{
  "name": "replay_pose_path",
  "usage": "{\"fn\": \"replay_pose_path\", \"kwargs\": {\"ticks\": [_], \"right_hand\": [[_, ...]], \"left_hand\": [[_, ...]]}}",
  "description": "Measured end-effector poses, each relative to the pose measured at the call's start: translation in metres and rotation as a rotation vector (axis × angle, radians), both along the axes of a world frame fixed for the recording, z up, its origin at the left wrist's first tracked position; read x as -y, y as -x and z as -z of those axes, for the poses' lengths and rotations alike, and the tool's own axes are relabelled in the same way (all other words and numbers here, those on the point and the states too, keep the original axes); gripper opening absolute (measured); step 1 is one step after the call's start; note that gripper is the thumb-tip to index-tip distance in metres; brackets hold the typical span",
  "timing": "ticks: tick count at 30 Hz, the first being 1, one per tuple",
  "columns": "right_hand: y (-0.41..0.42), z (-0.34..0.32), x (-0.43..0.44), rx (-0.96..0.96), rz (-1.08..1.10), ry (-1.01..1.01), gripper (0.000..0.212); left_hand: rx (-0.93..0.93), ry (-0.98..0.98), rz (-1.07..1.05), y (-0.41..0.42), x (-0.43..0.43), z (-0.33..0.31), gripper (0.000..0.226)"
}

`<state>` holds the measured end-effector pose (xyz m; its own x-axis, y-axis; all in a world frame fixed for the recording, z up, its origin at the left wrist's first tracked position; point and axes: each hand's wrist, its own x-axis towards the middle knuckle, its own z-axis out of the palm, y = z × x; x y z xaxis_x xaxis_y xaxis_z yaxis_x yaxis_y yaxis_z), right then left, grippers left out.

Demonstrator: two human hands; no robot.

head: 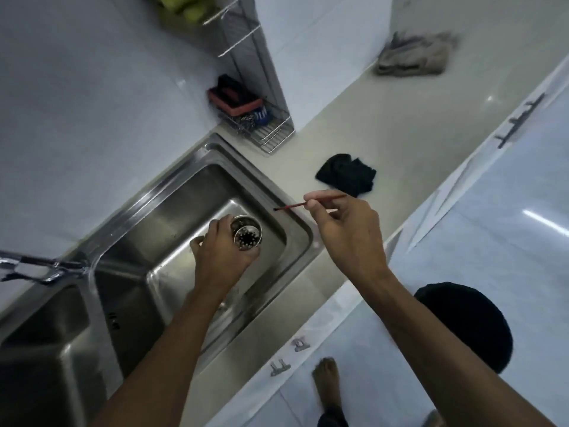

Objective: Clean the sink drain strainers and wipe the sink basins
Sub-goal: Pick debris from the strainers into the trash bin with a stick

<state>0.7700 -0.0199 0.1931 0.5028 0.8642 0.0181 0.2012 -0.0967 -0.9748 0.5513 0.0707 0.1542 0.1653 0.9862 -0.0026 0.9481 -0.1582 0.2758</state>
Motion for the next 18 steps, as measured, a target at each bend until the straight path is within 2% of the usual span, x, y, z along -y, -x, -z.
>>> {"fn": "replay_pose_path", "kwargs": {"ticks": [5, 9, 13, 18], "right_hand": [[-0.097, -0.022, 0.070, -0.065, 0.160, -0.002, 0.014], [-0.163, -0.011, 0.138, -0.113, 0.310, 0.025, 0.013], [-0.207, 0.028, 0.205, -0.120, 0.451, 0.085, 0.013], [-0.227, 0.131, 0.276, -0.130, 0.643, 0.205, 0.010]], "left_hand": [[0.138, -0.073, 0.168, -0.128, 0.041, -0.037, 0.076], [0.251, -0.036, 0.340, -0.230, 0.086, -0.028, 0.079], [0.309, 0.064, 0.523, -0.307, 0.139, 0.016, 0.080], [0.328, 0.179, 0.665, -0.359, 0.196, 0.131, 0.077]]}}
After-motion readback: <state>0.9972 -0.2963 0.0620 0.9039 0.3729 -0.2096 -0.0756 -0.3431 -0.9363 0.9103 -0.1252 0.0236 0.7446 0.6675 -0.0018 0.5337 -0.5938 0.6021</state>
